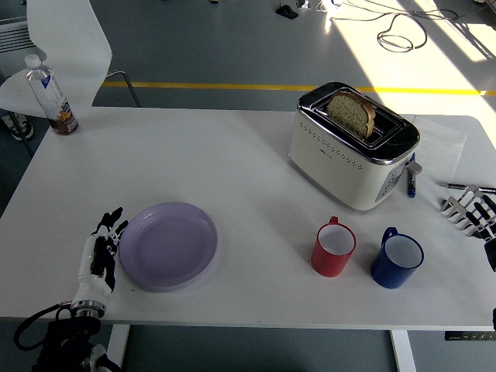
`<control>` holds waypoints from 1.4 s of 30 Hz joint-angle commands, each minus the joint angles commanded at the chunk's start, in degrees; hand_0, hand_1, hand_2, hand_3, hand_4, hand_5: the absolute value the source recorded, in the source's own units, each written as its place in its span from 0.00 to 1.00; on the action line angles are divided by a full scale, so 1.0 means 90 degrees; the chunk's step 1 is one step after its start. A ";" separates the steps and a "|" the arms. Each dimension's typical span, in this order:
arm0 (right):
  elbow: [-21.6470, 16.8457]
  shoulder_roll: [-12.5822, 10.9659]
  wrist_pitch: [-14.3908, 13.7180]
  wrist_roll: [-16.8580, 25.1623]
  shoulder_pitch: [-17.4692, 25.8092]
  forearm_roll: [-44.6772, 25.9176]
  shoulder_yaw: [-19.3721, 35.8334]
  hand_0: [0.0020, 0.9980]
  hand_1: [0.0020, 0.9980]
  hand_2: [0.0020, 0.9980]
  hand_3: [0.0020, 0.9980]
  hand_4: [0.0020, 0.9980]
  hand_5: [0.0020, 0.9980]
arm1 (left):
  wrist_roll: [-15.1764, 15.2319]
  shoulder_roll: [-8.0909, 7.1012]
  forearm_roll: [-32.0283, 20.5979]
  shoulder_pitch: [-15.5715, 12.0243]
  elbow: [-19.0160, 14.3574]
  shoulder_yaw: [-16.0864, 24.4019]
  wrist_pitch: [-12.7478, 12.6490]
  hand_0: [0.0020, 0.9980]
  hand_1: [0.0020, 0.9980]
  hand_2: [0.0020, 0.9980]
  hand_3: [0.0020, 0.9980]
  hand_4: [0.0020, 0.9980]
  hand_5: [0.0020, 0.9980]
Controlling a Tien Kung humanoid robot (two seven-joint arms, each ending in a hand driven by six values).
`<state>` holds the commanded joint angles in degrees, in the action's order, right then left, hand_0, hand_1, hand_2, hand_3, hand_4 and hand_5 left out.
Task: Push plate across desktop,pick up the break from the machine,place the break in the plate
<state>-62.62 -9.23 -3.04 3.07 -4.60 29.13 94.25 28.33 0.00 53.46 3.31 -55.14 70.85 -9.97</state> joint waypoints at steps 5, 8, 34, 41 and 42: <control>0.0002 0.0001 0.0000 0.0001 0.0006 -0.0001 -0.0005 0.68 0.66 0.68 0.68 0.65 0.58 | -0.0006 0.0000 -0.0042 0.0034 0.0015 -0.0150 0.0035 0.88 0.89 0.94 0.83 0.57 1.00; 0.0004 0.0001 -0.0001 0.0001 0.0003 -0.0003 -0.0009 0.68 0.66 0.68 0.68 0.65 0.58 | 0.0004 0.0000 -0.0057 0.0060 -0.0011 -0.0212 0.0052 0.88 0.89 0.94 0.83 0.57 1.00; 0.0004 0.0012 -0.0007 0.0002 -0.0077 -0.0004 0.0023 0.68 0.66 0.68 0.68 0.65 0.58 | -0.0175 0.0000 -0.0321 0.0307 0.0014 -0.0647 0.0348 0.84 0.87 0.93 0.82 0.57 1.00; 0.0005 0.0014 -0.0012 0.0005 -0.0076 -0.0009 0.0020 0.68 0.66 0.68 0.68 0.65 0.58 | -0.0319 0.0000 -0.0398 0.0342 -0.0016 -0.0759 0.0632 0.82 0.85 0.92 0.82 0.57 1.00; 0.0005 0.0014 -0.0012 0.0005 -0.0077 -0.0009 0.0020 0.68 0.66 0.68 0.68 0.65 0.58 | -0.0341 0.0000 -0.0406 0.0346 -0.0027 -0.0774 0.0669 0.79 0.84 0.91 0.82 0.57 1.00</control>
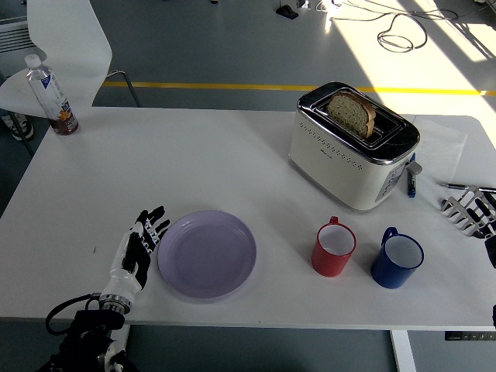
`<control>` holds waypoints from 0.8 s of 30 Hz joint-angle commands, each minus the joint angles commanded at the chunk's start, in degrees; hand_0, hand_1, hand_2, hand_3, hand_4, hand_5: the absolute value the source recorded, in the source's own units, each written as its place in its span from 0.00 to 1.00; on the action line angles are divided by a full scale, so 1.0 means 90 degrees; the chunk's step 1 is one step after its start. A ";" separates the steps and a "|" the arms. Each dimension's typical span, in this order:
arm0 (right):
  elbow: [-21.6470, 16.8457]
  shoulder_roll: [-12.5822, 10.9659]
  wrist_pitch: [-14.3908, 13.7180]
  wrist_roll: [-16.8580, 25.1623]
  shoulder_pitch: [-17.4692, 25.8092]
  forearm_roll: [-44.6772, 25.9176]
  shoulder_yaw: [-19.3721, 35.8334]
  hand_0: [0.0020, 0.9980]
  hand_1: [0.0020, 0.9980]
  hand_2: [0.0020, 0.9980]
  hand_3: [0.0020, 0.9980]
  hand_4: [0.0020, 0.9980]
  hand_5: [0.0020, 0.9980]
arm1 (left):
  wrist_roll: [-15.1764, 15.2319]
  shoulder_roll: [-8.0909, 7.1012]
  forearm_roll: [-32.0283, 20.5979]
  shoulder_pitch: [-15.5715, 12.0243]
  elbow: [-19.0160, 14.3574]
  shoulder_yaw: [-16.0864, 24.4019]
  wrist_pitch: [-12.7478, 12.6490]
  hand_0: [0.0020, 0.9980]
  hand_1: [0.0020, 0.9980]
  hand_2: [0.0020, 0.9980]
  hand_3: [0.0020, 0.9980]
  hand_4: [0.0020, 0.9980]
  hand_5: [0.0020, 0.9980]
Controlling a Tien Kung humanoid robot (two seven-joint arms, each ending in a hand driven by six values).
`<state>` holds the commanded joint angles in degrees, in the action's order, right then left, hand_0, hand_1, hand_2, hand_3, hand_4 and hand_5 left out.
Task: Push plate across desktop,pick up the break from the machine,place the break in the plate
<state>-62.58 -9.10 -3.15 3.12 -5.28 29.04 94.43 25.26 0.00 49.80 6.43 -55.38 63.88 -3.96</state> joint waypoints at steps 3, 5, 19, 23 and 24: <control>-0.0001 0.0001 -0.0001 0.0001 -0.0005 -0.0001 0.0003 0.68 0.66 0.68 0.68 0.65 0.58 | -0.0074 0.0000 -0.0012 0.0018 -0.0021 -0.0040 0.0108 0.79 0.84 0.91 0.82 0.57 1.00; -0.0001 0.0001 -0.0002 0.0001 -0.0008 -0.0001 0.0008 0.68 0.66 0.68 0.68 0.65 0.58 | -0.0147 0.0000 -0.0014 0.0029 -0.0025 -0.0065 0.0203 0.79 0.84 0.91 0.82 0.57 1.00; -0.0002 -0.0001 -0.0004 0.0003 -0.0003 -0.0001 0.0016 0.68 0.66 0.68 0.68 0.65 0.57 | -0.0368 0.0000 -0.0059 0.0041 -0.0002 -0.0087 0.0582 0.75 0.81 0.90 0.81 0.56 1.00; -0.0002 -0.0005 -0.0005 0.0005 0.0003 -0.0002 0.0011 0.68 0.66 0.68 0.68 0.65 0.57 | -0.0394 0.0000 -0.0053 0.0039 -0.0005 -0.0087 0.0630 0.75 0.81 0.90 0.81 0.56 1.00; -0.0002 -0.0006 -0.0006 0.0004 0.0008 -0.0002 0.0008 0.68 0.66 0.68 0.68 0.65 0.57 | -0.0401 0.0000 -0.0047 0.0036 -0.0007 -0.0089 0.0638 0.75 0.81 0.90 0.81 0.56 1.00</control>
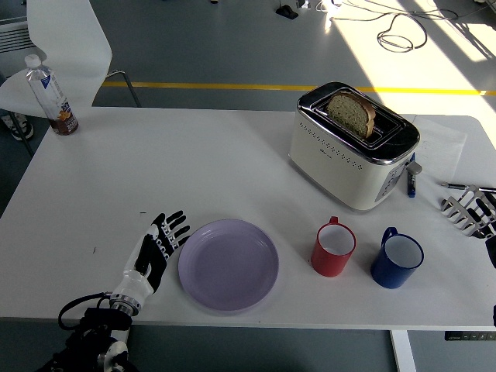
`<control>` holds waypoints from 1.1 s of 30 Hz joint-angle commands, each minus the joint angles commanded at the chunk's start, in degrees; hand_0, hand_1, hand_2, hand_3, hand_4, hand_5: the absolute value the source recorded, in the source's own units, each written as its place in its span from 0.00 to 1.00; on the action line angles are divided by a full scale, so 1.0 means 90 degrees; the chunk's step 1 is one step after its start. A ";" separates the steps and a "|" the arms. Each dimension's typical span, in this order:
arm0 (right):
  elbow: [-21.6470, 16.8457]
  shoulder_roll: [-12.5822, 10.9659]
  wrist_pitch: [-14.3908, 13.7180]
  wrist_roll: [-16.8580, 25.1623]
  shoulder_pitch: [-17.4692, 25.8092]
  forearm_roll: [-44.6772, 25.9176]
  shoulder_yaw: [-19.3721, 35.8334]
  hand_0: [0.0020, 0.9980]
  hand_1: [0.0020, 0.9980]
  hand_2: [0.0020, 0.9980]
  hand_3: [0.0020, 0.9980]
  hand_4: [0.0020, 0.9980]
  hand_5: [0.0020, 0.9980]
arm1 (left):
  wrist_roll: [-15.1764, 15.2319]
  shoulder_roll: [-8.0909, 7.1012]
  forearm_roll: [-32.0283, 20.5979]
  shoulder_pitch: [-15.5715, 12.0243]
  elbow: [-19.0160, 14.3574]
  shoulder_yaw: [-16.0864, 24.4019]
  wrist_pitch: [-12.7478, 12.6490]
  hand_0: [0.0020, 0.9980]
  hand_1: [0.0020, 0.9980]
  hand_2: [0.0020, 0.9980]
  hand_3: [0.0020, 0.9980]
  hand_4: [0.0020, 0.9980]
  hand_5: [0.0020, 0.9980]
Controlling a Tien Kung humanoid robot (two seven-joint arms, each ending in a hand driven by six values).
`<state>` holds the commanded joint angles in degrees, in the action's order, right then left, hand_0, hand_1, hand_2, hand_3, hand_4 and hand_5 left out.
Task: Push plate across desktop,pick up the break from the machine,place the break in the plate
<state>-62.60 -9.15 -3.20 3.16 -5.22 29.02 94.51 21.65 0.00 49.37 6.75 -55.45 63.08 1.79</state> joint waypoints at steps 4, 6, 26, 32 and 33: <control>0.0000 -0.0002 0.0001 0.0000 0.0013 0.0000 -0.0009 0.68 0.66 0.68 0.68 0.65 0.57 | -0.0033 0.0000 -0.0004 -0.0016 0.0009 -0.0002 0.0040 0.71 0.78 0.90 0.80 0.56 1.00; 0.0001 -0.0002 0.0001 0.0000 0.0022 -0.0001 -0.0013 0.68 0.66 0.68 0.68 0.65 0.57 | -0.0058 0.0000 -0.0002 -0.0028 0.0010 -0.0012 0.0068 0.71 0.78 0.90 0.80 0.56 1.00; 0.0000 0.0009 0.0007 -0.0002 0.0036 0.0009 -0.0038 0.68 0.66 0.68 0.68 0.65 0.57 | 0.0577 0.0000 0.0018 -0.0118 -0.0236 0.0123 -0.0802 0.67 0.75 0.85 0.77 0.57 1.00; -0.0190 -0.0041 -0.0175 0.0012 -0.0016 0.0316 -0.0053 0.68 0.66 0.68 0.68 0.65 0.57 | 0.0688 0.0000 0.0080 -0.0222 -0.0391 0.0747 -0.1080 0.71 0.77 0.86 0.77 0.57 1.00; -0.0286 -0.0071 -0.0294 0.0032 -0.0036 0.0529 -0.0078 0.68 0.66 0.68 0.68 0.65 0.57 | 0.0692 0.0000 0.0090 -0.0235 -0.0423 0.0872 -0.1095 0.71 0.77 0.86 0.77 0.57 1.00</control>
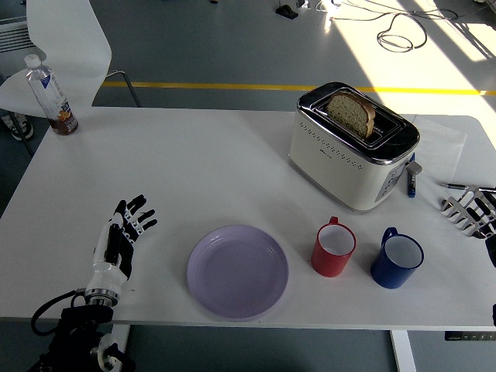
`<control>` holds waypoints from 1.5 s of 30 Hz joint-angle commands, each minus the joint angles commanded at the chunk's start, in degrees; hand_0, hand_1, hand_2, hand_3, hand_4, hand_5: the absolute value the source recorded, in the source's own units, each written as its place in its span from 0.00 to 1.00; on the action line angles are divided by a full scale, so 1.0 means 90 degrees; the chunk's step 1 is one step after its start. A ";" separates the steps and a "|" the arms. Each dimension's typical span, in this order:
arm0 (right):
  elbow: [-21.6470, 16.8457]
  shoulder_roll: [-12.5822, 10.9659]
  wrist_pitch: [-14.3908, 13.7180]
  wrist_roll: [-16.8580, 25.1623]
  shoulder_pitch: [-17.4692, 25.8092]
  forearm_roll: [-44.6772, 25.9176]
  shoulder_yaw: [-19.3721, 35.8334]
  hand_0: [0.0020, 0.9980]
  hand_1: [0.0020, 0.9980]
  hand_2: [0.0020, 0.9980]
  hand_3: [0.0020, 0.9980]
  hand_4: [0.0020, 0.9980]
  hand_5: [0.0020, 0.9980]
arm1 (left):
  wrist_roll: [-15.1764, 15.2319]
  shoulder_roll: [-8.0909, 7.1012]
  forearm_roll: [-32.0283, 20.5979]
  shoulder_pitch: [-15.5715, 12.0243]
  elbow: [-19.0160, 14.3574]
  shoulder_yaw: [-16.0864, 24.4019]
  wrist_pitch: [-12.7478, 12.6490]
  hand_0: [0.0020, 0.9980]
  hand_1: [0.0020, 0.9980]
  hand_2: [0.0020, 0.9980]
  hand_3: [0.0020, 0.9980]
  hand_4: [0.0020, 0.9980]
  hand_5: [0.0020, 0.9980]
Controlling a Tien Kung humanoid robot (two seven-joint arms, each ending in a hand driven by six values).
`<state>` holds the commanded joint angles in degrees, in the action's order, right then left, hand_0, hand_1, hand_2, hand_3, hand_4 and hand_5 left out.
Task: Push plate across desktop,pick up the break from the machine,place the break in the plate
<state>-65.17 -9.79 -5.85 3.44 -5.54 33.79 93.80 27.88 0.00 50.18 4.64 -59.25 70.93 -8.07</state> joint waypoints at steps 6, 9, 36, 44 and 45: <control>-0.0378 -0.0382 -0.1033 0.0347 -0.0476 0.1378 -0.0403 0.71 0.69 0.71 0.70 0.67 0.49 | 0.0020 0.0000 0.0024 -0.0048 -0.0162 0.0634 -0.0045 0.72 0.77 0.86 0.77 0.57 1.00; -0.0508 -0.0616 -0.1474 0.0342 -0.0774 0.2190 -0.0680 0.71 0.69 0.71 0.70 0.67 0.49 | 0.0028 0.0000 0.0025 -0.0070 -0.0216 0.0823 -0.0050 0.72 0.77 0.86 0.77 0.57 1.00; 0.1145 -0.0592 -0.0300 -0.1615 -0.4988 0.6872 -0.4831 0.86 0.83 0.86 0.88 0.84 0.35 | -0.0017 0.0000 0.0058 -0.0154 -0.0341 0.1093 -0.0036 0.72 0.77 0.86 0.76 0.53 1.00; 0.1797 -0.0127 -0.0037 -0.1746 -0.5572 0.6961 -0.5352 0.86 0.83 0.86 0.87 0.84 0.37 | -0.0039 0.0000 0.0067 -0.0209 -0.0323 0.1043 -0.0026 0.72 0.77 0.86 0.76 0.53 1.00; 0.1903 -0.0061 -0.0005 -0.1774 -0.5638 0.7002 -0.5395 0.86 0.83 0.86 0.87 0.84 0.37 | -0.0043 0.0000 0.0070 -0.0219 -0.0322 0.1026 -0.0026 0.72 0.77 0.86 0.76 0.53 1.00</control>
<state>-48.05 -10.34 -5.89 -12.52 -56.29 96.80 45.24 27.49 0.00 50.81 2.67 -62.15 80.16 -8.30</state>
